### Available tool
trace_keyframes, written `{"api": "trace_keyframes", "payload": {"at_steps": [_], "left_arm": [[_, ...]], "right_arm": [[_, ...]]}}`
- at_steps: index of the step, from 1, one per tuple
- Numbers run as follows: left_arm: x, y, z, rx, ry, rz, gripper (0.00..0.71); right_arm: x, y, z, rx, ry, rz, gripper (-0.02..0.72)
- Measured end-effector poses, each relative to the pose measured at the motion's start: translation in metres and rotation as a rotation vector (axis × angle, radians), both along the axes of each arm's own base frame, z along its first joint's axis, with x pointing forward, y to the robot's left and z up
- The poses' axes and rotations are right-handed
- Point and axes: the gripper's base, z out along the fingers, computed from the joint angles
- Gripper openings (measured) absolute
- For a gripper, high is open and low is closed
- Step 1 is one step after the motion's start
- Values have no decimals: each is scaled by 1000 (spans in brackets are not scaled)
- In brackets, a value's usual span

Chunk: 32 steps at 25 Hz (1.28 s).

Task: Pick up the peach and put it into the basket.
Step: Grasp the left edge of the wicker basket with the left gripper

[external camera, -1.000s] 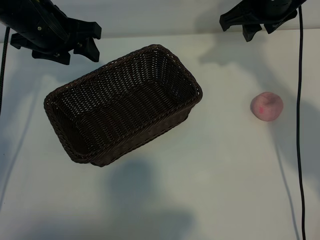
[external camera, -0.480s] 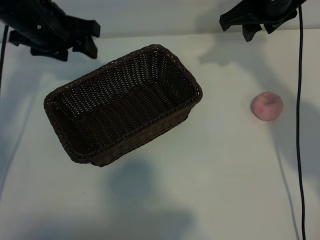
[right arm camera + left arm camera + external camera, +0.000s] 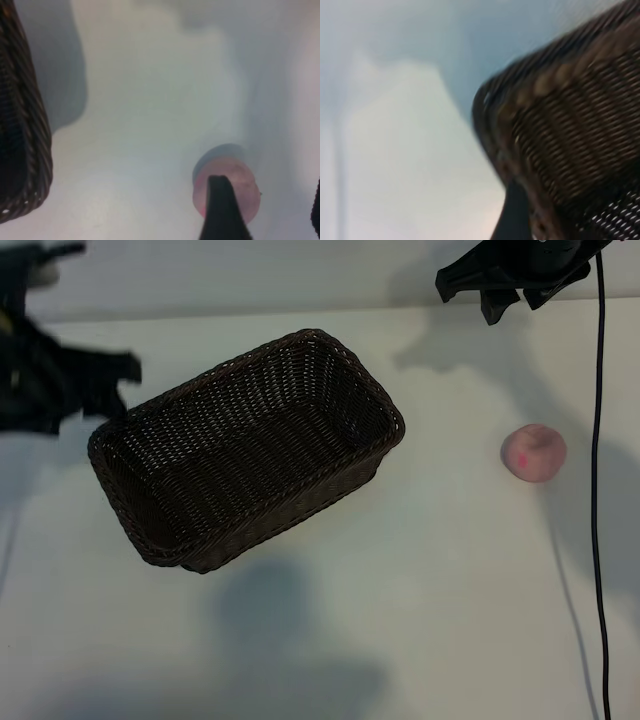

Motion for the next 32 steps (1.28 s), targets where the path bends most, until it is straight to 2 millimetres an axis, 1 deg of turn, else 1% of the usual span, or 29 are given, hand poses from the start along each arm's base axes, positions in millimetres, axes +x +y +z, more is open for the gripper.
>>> {"api": "trace_keyframes", "payload": {"at_steps": [3, 6, 7, 12, 17, 22, 24, 26, 28, 31, 32], "left_arm": [[-18, 4, -28, -43, 15, 91, 577], [-25, 6, -51, -71, 13, 145, 577], [-25, 6, -56, -79, 7, 157, 577], [-14, 3, -72, -107, -4, 200, 577], [-3, 0, -100, -125, 56, 239, 577], [0, -3, -119, -135, 117, 253, 574], [1, -4, -123, -136, 132, 251, 554], [1, -4, -125, -144, 140, 258, 493], [1, -5, -125, -146, 143, 260, 387], [2, -5, -125, -153, 139, 268, 154], [3, -5, -125, -165, 130, 281, 113]], "right_arm": [[0, 0, 0, 0, 0, 0, 436], [0, 0, 0, 1, 0, 0, 435], [0, 0, 0, 1, 0, 0, 435], [0, 0, 0, 3, 1, 0, 435], [0, 0, 0, 4, 2, 0, 435], [0, 0, 0, 5, 2, 0, 435], [0, 1, 0, 8, 4, 0, 435], [-1, 2, 0, 20, 9, 0, 435], [-1, 2, 0, 27, 13, 0, 435], [-1, 2, 0, 28, 13, 0, 435], [-1, 2, 0, 28, 13, 0, 435]]}}
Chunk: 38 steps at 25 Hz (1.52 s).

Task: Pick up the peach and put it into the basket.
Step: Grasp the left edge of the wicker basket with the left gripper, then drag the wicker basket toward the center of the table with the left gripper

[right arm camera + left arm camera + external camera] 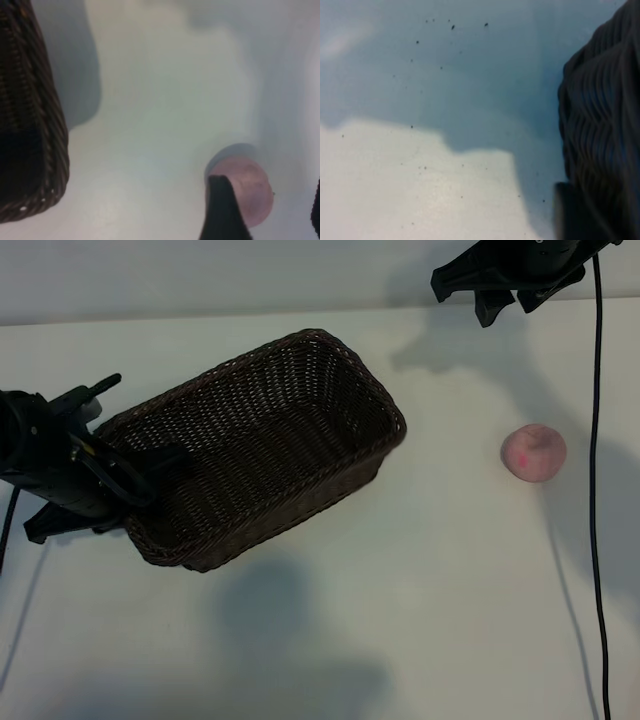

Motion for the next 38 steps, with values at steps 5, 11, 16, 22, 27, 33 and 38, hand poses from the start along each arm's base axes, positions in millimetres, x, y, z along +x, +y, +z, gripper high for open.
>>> {"api": "trace_keyframes", "payload": {"at_steps": [5, 11, 16, 22, 27, 33, 38], "left_arm": [[1, -1, 1, -2, -11, -5, 97], [0, -2, 16, -24, -80, -43, 95], [-4, -4, 37, -57, -153, -64, 93], [2, -5, 55, -58, -170, -134, 93], [33, -6, 75, -35, -162, -246, 93], [73, -19, 69, -37, -101, -333, 93], [93, -31, 53, -36, -67, -365, 93]], "right_arm": [[0, 0, 0, 0, 0, 0, 435], [0, 0, 0, 0, 0, 0, 435], [0, 0, 0, 0, 0, 0, 435], [0, 0, 0, 0, 0, 0, 435], [0, 0, 0, 0, 0, 0, 435], [0, 0, 0, 0, 0, 0, 435], [0, 0, 0, 0, 0, 0, 435]]}}
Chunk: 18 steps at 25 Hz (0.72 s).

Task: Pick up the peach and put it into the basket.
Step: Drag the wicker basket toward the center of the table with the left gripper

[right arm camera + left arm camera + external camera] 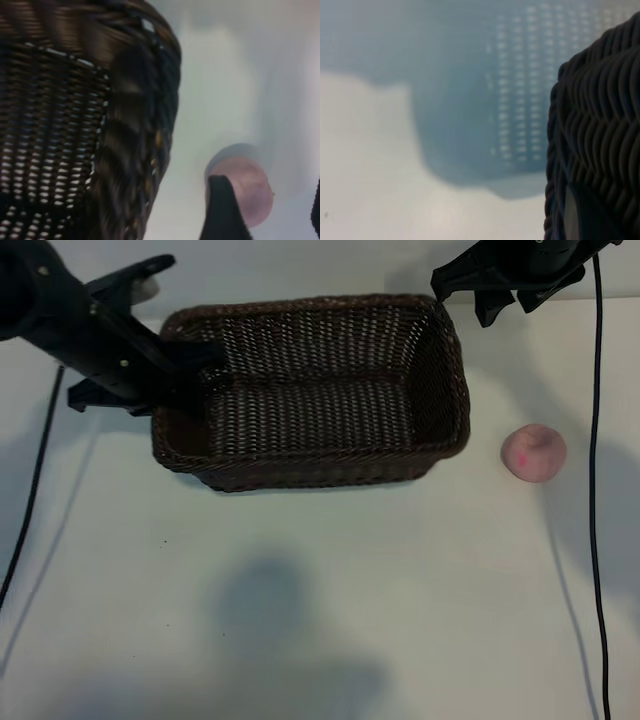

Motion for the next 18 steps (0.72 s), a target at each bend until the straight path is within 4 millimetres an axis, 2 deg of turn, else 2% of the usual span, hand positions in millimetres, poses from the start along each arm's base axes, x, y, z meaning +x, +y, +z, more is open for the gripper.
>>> {"api": "trace_keyframes", "payload": {"at_steps": [9, 12, 18], "left_arm": [[9, -24, -45, 24, 77, -55, 93], [11, -26, -52, 12, 82, -41, 93], [12, -27, -53, 3, 80, -32, 109]], "right_arm": [[0, 0, 0, 0, 0, 0, 434], [0, 0, 0, 0, 0, 0, 434], [0, 0, 0, 0, 0, 0, 434]]}}
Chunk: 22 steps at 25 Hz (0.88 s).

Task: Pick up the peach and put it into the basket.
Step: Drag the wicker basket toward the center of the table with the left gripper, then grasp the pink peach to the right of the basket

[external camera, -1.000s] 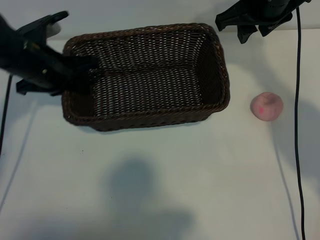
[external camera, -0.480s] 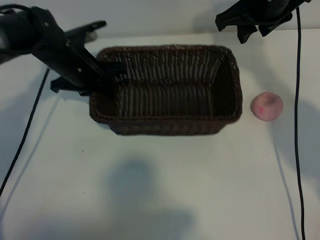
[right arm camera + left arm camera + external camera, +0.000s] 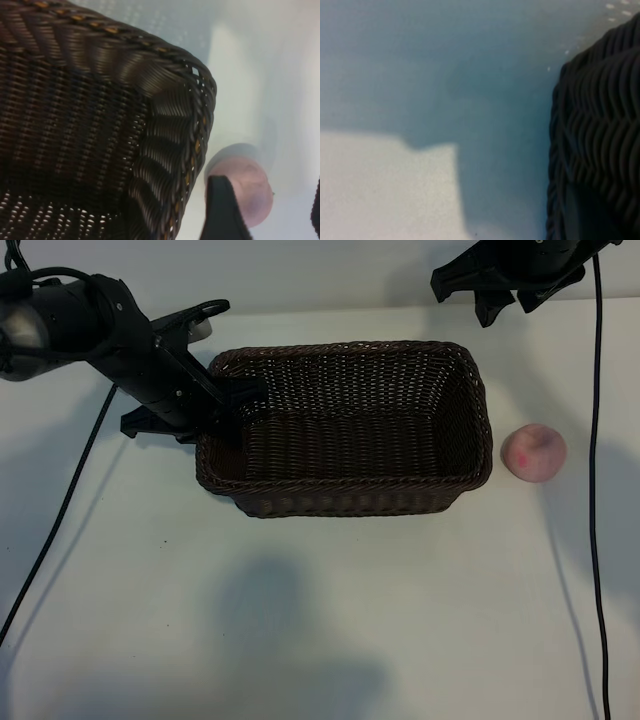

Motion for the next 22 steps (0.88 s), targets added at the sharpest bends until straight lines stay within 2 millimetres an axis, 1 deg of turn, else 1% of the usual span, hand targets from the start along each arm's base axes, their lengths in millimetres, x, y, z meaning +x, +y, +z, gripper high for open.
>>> {"api": "trace_keyframes", "payload": {"at_steps": [1, 2, 5, 7, 9, 11, 13, 15, 22], "left_arm": [[0, 0, 0, -3, 1, 2, 129], [0, 0, 0, -6, 1, 4, 166], [0, -2, 2, -14, 6, 6, 329], [-1, -2, 3, -15, 12, 2, 456], [-1, -1, 7, -17, 6, 4, 555], [-3, -1, 16, -16, -9, -2, 618], [-5, 1, 29, -10, -42, -10, 634], [-9, 3, 47, 2, -80, -19, 634], [-28, 16, 113, 59, -242, -23, 614]], "right_arm": [[0, 0, 0, 0, 0, 0, 434], [0, 0, 0, 0, 0, 0, 434], [0, 0, 0, 0, 0, 0, 434], [0, 0, 0, 0, 0, 0, 434], [0, 0, 0, 0, 0, 0, 434], [0, 0, 0, 0, 0, 0, 434], [0, 0, 0, 0, 0, 0, 434], [0, 0, 0, 0, 0, 0, 434], [0, 0, 0, 3, 1, 0, 434]]}}
